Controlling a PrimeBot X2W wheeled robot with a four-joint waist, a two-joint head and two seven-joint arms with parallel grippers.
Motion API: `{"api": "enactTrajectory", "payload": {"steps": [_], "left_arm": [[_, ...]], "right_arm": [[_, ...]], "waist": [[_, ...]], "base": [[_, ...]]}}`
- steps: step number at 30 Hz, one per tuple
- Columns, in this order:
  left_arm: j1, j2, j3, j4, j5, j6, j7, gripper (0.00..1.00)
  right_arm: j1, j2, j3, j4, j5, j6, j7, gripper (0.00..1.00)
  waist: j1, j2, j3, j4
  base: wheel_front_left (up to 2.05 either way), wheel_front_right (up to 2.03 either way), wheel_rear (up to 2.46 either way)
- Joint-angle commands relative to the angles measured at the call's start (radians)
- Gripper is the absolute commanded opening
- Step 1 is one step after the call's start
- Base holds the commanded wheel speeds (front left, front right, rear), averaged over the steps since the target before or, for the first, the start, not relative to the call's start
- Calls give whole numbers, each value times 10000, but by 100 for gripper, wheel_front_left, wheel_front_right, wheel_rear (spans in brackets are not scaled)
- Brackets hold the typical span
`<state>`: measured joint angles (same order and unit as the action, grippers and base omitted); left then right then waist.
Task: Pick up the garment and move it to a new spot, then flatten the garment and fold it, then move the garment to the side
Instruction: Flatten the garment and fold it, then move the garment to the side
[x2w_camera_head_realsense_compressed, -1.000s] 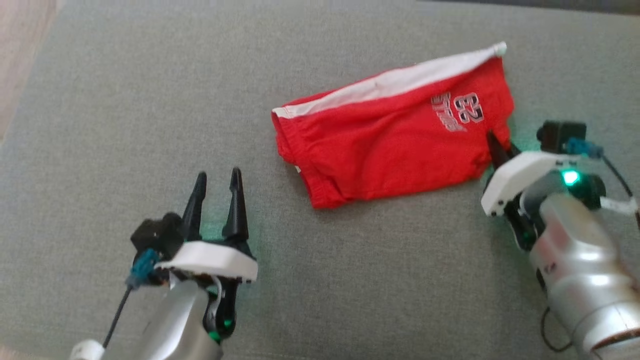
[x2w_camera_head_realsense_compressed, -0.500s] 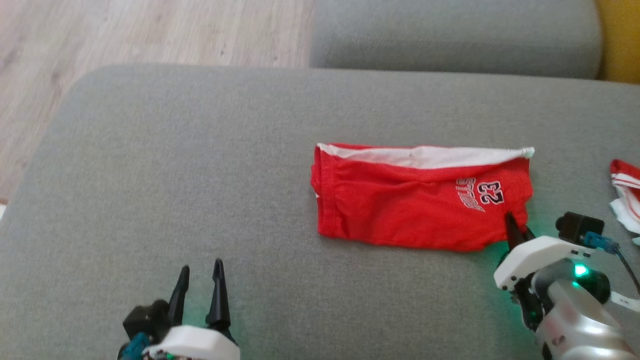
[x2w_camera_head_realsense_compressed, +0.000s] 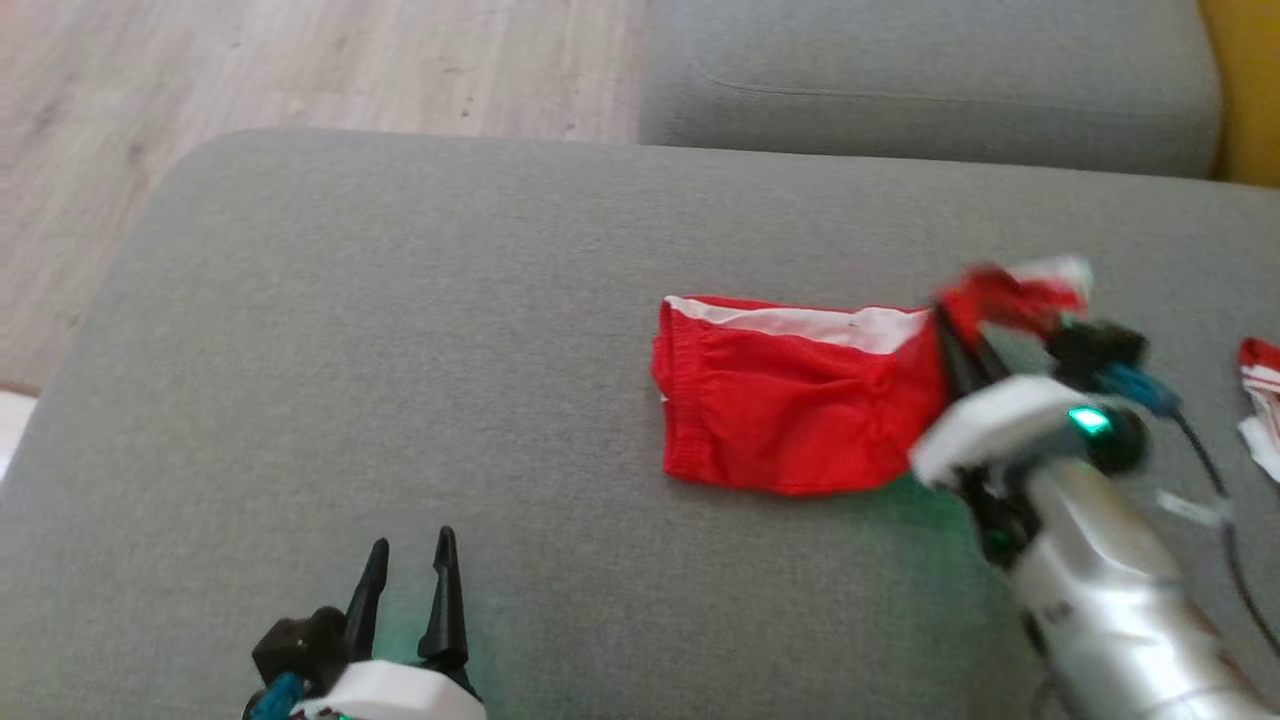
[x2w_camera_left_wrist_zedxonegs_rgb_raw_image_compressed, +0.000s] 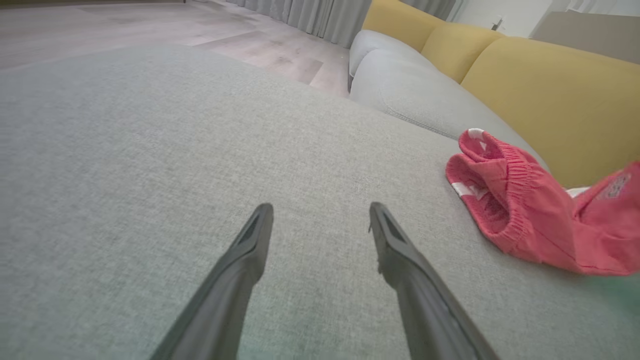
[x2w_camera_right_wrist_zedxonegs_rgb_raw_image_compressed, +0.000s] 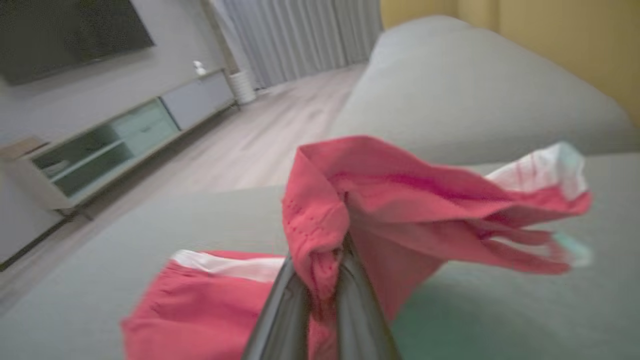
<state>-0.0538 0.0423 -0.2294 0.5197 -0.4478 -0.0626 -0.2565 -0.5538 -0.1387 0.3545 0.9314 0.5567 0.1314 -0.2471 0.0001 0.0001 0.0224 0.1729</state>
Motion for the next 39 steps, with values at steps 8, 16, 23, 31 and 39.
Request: {"api": "enactTrajectory", "payload": {"steps": [8, 16, 23, 31, 39], "left_arm": [[-369, 79, 162, 86, 114, -99, -53, 100], [-499, 79, 534, -92, 481, 0, -53, 100], [-645, 79, 1012, -248, 1226, 112, -53, 100], [-608, 79, 1277, -396, 2330, 221, -53, 100], [40, 79, 1250, -829, 2562, 350, -53, 100]], "right_arm": [[68, 874, 3162, -1193, 482, -7, -8, 100], [279, 834, 3230, -1215, 865, -7, -137, 100], [1223, 415, -46, -1950, -1262, -7, -144, 100], [2418, 702, -2385, -2840, -3371, -7, -145, 100], [3521, 878, -2932, -3247, -3665, -7, -146, 100]], "waist": [[-1, -1, -32, 813], [-1, -1, -75, 271], [-1, -1, -177, -425], [-1, -1, -284, -844], [-1, -1, -465, -1064]], "base": [[0, 0, 0], [0, 0, 0], [0, 0, 0], [0, 0, 0], [0, 0, 0]]}}
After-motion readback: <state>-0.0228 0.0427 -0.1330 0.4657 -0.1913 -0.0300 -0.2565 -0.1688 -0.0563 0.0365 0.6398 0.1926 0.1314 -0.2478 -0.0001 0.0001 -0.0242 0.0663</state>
